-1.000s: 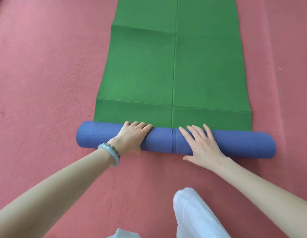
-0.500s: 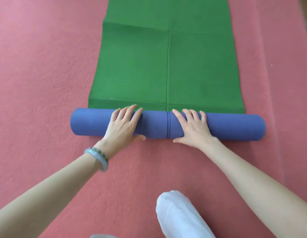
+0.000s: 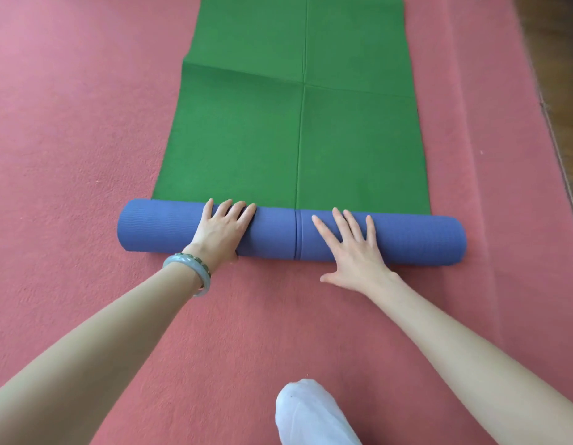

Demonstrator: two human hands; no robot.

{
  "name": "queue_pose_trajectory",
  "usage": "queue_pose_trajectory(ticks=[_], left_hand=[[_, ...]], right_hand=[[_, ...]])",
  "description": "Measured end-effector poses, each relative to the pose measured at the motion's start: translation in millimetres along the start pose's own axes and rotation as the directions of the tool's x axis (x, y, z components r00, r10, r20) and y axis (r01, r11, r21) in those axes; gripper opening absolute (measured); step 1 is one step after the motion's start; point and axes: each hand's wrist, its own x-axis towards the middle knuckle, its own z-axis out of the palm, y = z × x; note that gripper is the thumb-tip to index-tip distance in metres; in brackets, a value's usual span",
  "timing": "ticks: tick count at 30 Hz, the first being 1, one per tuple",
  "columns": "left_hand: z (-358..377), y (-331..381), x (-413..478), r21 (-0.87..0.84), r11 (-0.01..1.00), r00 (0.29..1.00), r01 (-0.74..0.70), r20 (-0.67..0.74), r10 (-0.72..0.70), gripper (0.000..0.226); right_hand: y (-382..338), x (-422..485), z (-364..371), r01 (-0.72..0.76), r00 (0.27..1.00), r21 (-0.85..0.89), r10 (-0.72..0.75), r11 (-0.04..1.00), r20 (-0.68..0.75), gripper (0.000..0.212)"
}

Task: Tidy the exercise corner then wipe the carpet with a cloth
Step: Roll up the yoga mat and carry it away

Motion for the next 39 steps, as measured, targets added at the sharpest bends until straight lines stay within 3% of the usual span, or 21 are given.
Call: queue_pose_trajectory(ticks=[9,12,14,17,25,28,32,35,39], left_hand=[[-24.6,-7.0,28.3,0.127,0.992,0.995,-0.019,0.098,0.006,0.111],[-35.9,-2.4,25.3,0.22,0.976,0.995,0.001,0.095,-0.023,0.122],[-35.4,0.8,12.6,0.287,0.958,1.0,0.002,0.02,-0.008,0.125],[-25.1,2.1,-7.8,0.298,0.954,0.997,-0.035,-0.055,0.054,0.114],[-67.7,-0.5,24.6,0.263,0.941,0.972,-0.214,0.153,0.178,0.077],[-66.1,-8.9,23.0,0.289,0.935,0.979,-0.205,0.053,0.198,0.078],[-37.2,-11.3,9.9,0.204,0.967,0.987,-0.154,-0.008,0.159,0.102],[-27.0,-1.5,7.3,0.143,0.987,0.996,-0.072,0.056,0.065,0.127],[-25.3,-6.6,37.3,0.114,0.993,0.994,-0.022,0.105,0.01,0.142]], right_hand=[[7.7,36.6,5.1,-0.007,1.0,-0.038,0.008,0.999,0.018,0.116],[11.5,42.6,2.2,0.01,1.0,-0.019,-0.01,1.0,0.026,0.112],[15.3,46.6,-2.3,0.016,0.998,-0.003,-0.016,1.0,0.056,0.11],[18.2,50.9,-9.3,0.023,0.994,0.04,-0.027,0.999,0.107,0.108],[21.0,57.3,-25.7,0.037,0.975,0.058,-0.049,0.998,0.217,0.109],[21.7,59.3,-25.0,0.044,0.975,0.042,-0.052,0.998,0.216,0.109],[23.6,66.6,-24.5,0.024,0.967,0.05,-0.036,0.998,0.252,0.109],[30.3,79.4,-26.6,0.018,0.949,0.077,-0.041,0.997,0.313,0.111],[46.7,114.6,-46.3,-0.015,0.867,0.206,-0.09,0.978,0.49,0.119]])
